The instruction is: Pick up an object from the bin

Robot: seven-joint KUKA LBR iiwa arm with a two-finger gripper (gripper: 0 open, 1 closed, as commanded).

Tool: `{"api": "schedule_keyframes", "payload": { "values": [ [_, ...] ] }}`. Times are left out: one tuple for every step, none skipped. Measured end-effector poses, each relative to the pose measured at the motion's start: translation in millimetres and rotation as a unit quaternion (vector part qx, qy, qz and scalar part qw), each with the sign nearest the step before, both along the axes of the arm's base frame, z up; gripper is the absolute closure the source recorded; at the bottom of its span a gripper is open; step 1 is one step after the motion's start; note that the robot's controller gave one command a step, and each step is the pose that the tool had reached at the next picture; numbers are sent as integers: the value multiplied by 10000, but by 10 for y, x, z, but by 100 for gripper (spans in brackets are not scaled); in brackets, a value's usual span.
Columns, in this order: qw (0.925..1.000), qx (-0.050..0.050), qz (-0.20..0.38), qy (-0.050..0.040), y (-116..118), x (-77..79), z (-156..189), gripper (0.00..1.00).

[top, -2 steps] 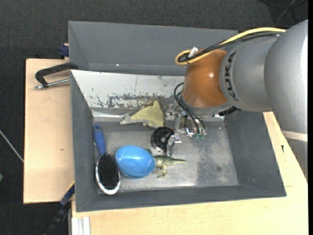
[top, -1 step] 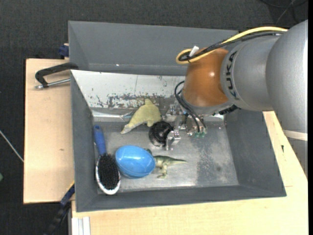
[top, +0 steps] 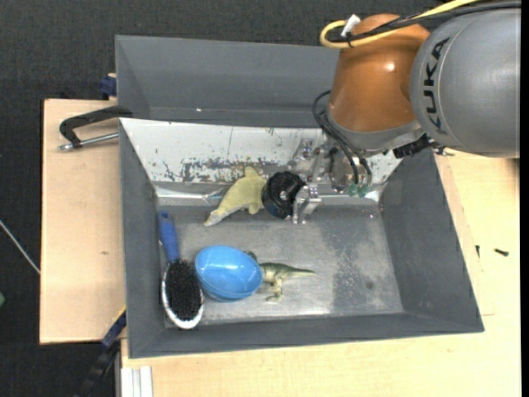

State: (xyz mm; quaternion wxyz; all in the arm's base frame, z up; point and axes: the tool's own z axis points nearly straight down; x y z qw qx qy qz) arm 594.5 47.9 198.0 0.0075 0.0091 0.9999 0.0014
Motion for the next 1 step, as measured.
{"api": "schedule_keyframes", "payload": {
  "values": [
    [9897, -21, 1430, 25, 38, -138, 316, 100]
  ]
}}
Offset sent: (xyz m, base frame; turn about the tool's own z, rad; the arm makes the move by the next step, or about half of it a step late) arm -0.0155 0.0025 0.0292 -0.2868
